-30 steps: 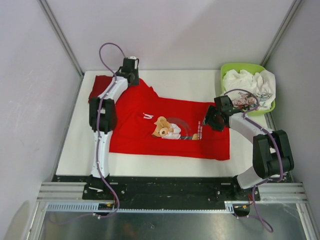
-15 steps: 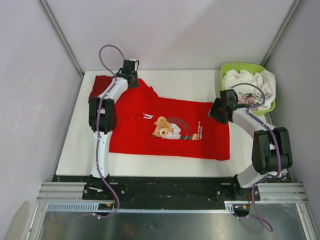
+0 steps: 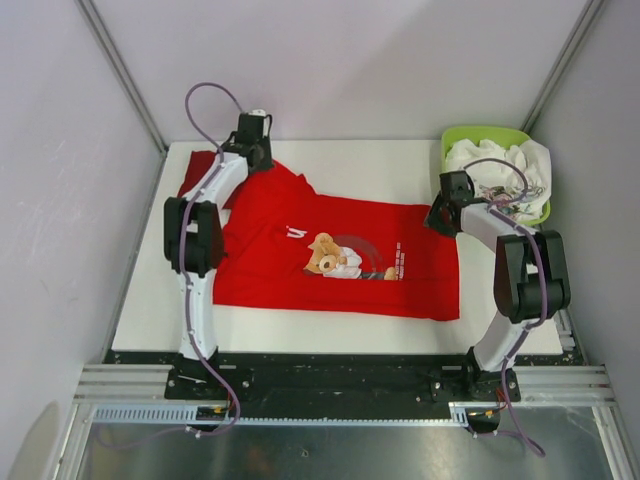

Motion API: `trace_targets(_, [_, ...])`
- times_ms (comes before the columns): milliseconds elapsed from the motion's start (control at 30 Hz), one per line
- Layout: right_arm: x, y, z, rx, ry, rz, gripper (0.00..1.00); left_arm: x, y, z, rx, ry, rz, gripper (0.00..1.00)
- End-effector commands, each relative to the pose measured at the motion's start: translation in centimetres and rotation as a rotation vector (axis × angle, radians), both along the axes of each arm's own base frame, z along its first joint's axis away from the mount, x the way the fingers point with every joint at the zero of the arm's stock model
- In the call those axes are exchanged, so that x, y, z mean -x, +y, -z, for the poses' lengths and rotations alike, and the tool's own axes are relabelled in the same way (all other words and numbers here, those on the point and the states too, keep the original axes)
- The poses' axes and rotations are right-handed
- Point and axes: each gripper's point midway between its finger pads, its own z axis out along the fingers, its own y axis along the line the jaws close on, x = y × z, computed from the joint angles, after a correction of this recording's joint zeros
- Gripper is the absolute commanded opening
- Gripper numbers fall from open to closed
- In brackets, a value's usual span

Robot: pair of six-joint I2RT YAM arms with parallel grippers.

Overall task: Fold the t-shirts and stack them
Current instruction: Grap the side of the flattened tshirt furthest away from the robot with both arms

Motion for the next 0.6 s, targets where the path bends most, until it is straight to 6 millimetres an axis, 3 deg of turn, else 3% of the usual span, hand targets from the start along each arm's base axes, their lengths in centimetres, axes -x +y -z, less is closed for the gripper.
trace_targets(0, [-2.0, 0.1, -0.9, 0.053, -0.048, -0.013, 0.44, 1.3, -0.3, -2.6, 0.033, -0.032, -0.004, 0.0])
trace_targets(167, [-2.1, 0.4, -0.6, 0.077, -0.042, -0.024, 0.43, 2.7, -0.5, -2.4, 0.04, -0.015, 0.022, 0.0])
trace_targets(367, [-3.6, -0.1, -0.8, 0.123, -0.05, -0.022, 0.44, 5.3, -0.6, -3.0, 0.075, 0.002, 0.027, 0.0])
trace_targets(567, [-4.3, -0.1, -0.3, 0.131, -0.038, -0.017, 0.43, 8.7, 0.0, -1.0, 0.113, 0.075, -0.042, 0.0])
